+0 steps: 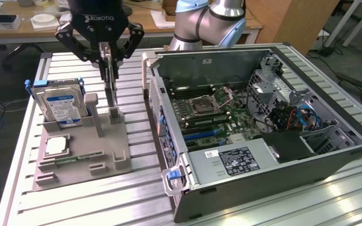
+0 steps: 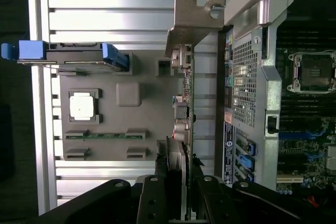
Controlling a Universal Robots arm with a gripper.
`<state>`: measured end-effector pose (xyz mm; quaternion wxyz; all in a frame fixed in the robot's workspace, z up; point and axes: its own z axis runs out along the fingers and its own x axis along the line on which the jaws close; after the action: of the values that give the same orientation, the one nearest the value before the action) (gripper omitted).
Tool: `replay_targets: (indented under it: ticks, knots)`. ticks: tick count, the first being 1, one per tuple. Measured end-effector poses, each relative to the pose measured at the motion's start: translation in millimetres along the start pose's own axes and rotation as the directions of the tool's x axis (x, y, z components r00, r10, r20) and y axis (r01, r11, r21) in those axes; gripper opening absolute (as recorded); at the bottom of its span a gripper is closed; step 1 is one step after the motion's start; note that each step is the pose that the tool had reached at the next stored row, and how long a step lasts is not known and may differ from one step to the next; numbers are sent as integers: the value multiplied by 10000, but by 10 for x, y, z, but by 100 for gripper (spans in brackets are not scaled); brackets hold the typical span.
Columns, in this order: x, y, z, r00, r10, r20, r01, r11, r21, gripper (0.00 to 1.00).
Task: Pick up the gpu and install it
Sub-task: 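Pick up the gpu and move the gpu toward the slot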
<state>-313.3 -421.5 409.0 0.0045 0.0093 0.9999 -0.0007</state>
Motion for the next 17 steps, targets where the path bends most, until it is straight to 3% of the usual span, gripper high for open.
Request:
replay_targets:
  ticks: [17]
  knots:
    - [-265,5,4,10000,0,1,0,10000,0,27]
